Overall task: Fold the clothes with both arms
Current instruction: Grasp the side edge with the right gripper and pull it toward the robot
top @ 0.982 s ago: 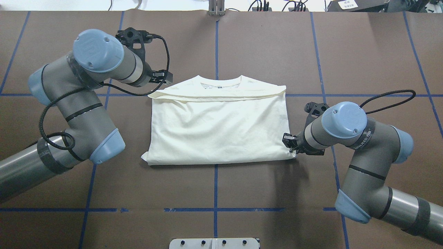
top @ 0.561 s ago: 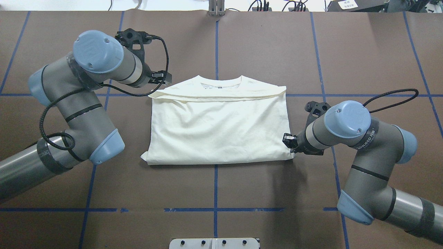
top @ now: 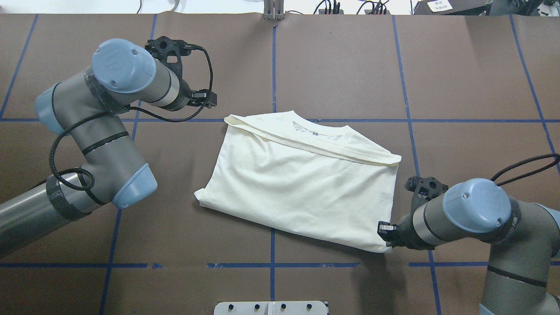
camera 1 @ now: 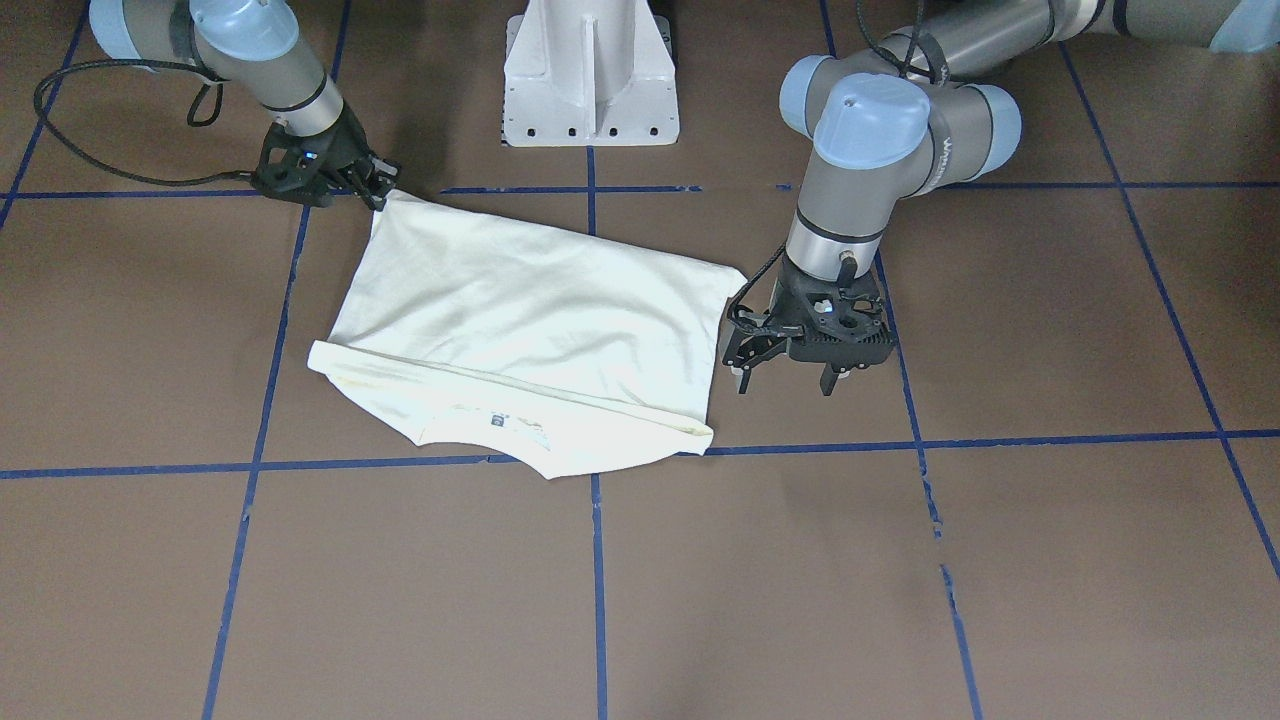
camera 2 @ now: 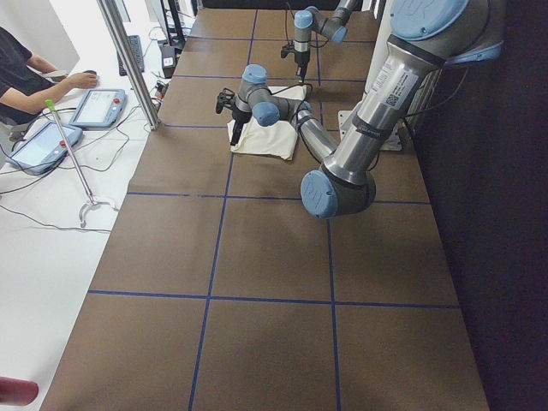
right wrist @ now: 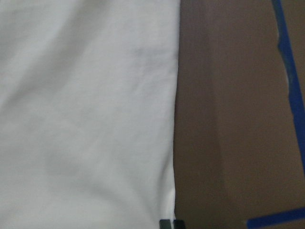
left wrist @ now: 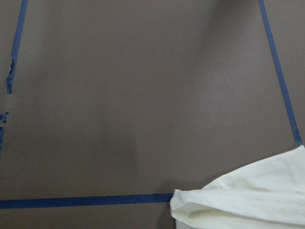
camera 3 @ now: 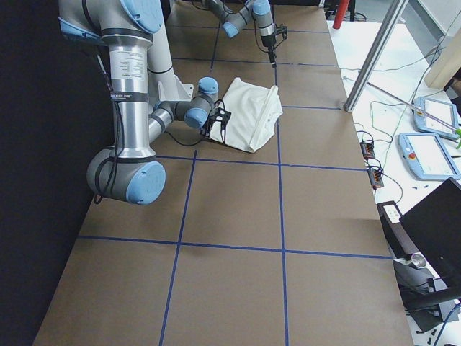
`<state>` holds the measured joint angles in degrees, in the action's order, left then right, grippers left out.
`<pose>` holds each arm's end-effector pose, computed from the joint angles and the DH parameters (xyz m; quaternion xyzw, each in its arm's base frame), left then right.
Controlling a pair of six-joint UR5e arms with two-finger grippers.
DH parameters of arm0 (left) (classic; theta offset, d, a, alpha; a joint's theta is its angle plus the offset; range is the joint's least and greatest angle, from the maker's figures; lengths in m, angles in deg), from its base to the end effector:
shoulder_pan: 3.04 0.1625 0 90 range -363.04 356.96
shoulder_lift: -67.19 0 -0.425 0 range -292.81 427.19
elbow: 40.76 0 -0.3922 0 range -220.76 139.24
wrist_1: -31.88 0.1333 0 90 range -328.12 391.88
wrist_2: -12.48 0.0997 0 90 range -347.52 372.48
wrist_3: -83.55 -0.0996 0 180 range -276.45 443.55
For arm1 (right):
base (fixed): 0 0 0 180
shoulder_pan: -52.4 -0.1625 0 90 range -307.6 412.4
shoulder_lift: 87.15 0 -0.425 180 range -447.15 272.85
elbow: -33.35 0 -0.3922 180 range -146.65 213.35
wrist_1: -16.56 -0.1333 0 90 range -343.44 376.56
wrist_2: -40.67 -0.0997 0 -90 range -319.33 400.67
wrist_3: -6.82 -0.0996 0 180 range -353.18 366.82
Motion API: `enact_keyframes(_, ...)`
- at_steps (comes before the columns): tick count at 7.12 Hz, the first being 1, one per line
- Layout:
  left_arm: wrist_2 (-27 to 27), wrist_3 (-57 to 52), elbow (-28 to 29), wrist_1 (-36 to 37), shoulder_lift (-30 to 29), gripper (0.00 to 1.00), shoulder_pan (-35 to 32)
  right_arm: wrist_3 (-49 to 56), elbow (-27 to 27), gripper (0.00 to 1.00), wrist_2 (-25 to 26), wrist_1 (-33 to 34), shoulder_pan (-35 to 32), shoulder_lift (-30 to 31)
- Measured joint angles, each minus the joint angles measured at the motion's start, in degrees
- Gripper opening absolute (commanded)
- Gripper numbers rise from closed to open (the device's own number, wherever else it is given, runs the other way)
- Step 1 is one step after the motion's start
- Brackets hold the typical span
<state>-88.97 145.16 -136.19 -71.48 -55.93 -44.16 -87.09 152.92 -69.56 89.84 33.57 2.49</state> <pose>0.4356 -0.5309 0.2558 0.1746 0.4089 -0.0558 0.8940 -0.4214 -0.2482 0.3835 -0.1093 -0.4074 0.1100 0.9000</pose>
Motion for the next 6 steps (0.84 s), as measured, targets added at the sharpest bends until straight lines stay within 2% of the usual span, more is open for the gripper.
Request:
enact_keyframes(1,0.1,0.0,-0.1,0.0,0.0,1.00,0.0,-2.9,1.4,0.77,0.6,0.0,4.1,0.9)
enact_keyframes(2,0.1,0.0,-0.1,0.0,0.1,1.00,0.0,-4.9,2.4,1.00,1.4,0.0,6.9,1.3)
enact_keyframes(4,-0.1,0.1,-0.3,0.2,0.0,1.00,0.4,-7.6,5.1,1.00,4.4,0.0,8.3,1.2)
enact_keyframes(6,-1.4,4.8,-1.0,1.5,0.9,1.00,3.1,-8.2,6.0,1.00,8.8,-0.1,4.9,-2.1)
